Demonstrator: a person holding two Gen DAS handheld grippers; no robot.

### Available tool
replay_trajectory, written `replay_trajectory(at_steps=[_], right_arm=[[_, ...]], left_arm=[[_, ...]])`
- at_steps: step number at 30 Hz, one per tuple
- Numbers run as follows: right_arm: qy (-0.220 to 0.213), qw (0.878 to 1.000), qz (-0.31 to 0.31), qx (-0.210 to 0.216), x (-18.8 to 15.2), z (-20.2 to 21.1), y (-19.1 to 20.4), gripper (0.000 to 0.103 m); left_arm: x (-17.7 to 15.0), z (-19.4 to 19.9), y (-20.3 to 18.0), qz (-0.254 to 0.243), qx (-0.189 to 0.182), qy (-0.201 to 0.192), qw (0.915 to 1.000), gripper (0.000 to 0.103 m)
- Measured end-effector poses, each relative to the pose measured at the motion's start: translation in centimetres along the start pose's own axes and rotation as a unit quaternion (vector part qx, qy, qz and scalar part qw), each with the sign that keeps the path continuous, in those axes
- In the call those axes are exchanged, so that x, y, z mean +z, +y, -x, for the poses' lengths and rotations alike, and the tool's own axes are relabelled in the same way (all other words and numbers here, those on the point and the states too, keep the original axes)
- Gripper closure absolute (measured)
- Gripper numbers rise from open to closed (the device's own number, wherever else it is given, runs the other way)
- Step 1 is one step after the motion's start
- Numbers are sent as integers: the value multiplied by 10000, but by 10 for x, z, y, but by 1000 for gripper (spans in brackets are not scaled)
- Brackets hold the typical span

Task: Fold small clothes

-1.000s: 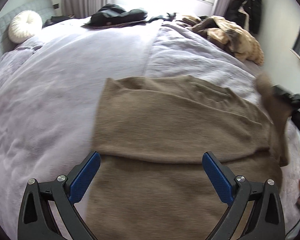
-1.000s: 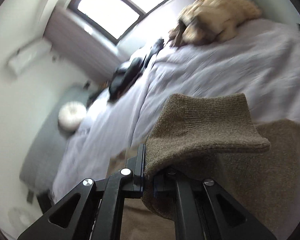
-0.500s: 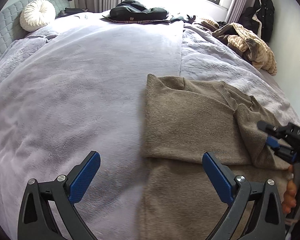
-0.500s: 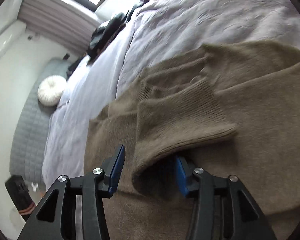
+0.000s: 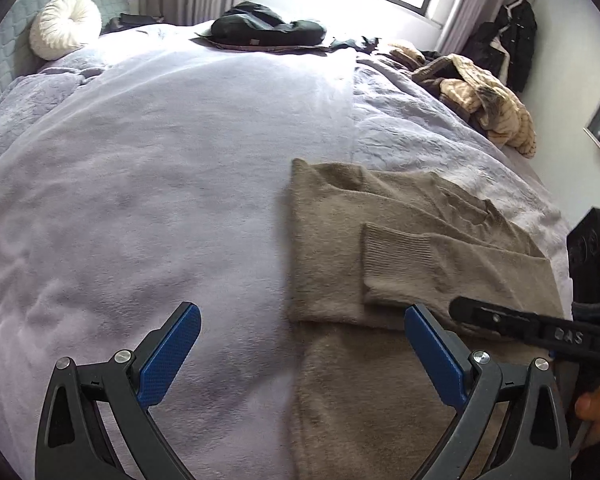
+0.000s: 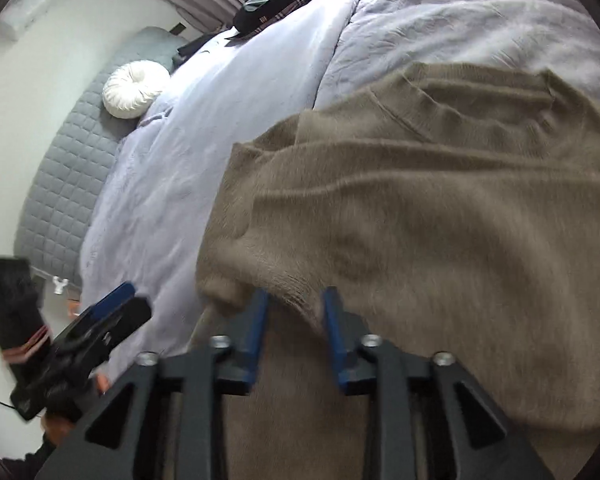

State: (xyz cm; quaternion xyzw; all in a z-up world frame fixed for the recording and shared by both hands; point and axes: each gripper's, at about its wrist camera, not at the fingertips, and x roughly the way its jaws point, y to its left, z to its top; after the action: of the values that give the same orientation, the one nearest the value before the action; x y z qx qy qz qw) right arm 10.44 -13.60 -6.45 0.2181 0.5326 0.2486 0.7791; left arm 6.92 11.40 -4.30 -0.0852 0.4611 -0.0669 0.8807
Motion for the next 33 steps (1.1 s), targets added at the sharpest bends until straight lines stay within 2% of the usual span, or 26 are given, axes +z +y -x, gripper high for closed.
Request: replay_trajectory(at_steps=[4,8,10,13,14,16,17,19,20,21,25,27,30,32,33], right_arm=[[-364,9980,-509,6,-21,49,-36,58],[-786,9884,-1301,-34,-48,93,-81,58],[-991,9799,-1731,-44,-61,111,-103,58],[-1308,9597,-2488,11,-86,134,-141,58],[-1410,9523,-2706,0,-92,139,-153,58],[-1619,9379,-3066,94,-101,145,-170,58],[-1804,9260,-3306,257,-103,148,-180,58],[-2016,9134,-3522,313,-103,149,-189,58],[-2101,9110,-3539,270,-100,150,-191,62],[-2120,9155,-3419,80,-94,153,-189,96],[-2047,9373,-2761,-580,-80,165,-177,97],[-1885,9405,-2723,-763,-81,167,-187,97],[-1743,9416,-2808,-643,-91,160,-199,97],[-1754,9426,-2789,-543,-96,164,-199,96],[-1720,9434,-2788,-525,-98,167,-199,95]], left_arm=[[7,-14,-25,-220,-461,182,9985,1],[9,-38,-50,-133,-1005,649,9927,1],[8,-49,-59,-31,-1219,859,9888,1],[10,-59,-63,154,-1253,926,9877,2],[11,-62,-63,211,-1215,919,9881,6],[14,-72,-62,304,-1122,983,9883,34],[14,-76,-61,346,-1075,1043,9881,43],[14,-83,-56,394,-1060,1151,9869,96],[13,-85,-54,424,-1098,1204,9857,95],[13,-83,-52,478,-1142,1159,9855,95],[6,-70,-51,252,-1097,949,9891,95],[1,-75,-49,178,-991,1022,9897,95],[-1,-72,-45,192,-979,1009,9899,94],[1,-63,-43,29,-675,857,9940,85],[3,-56,-40,-130,-347,710,9968,70]])
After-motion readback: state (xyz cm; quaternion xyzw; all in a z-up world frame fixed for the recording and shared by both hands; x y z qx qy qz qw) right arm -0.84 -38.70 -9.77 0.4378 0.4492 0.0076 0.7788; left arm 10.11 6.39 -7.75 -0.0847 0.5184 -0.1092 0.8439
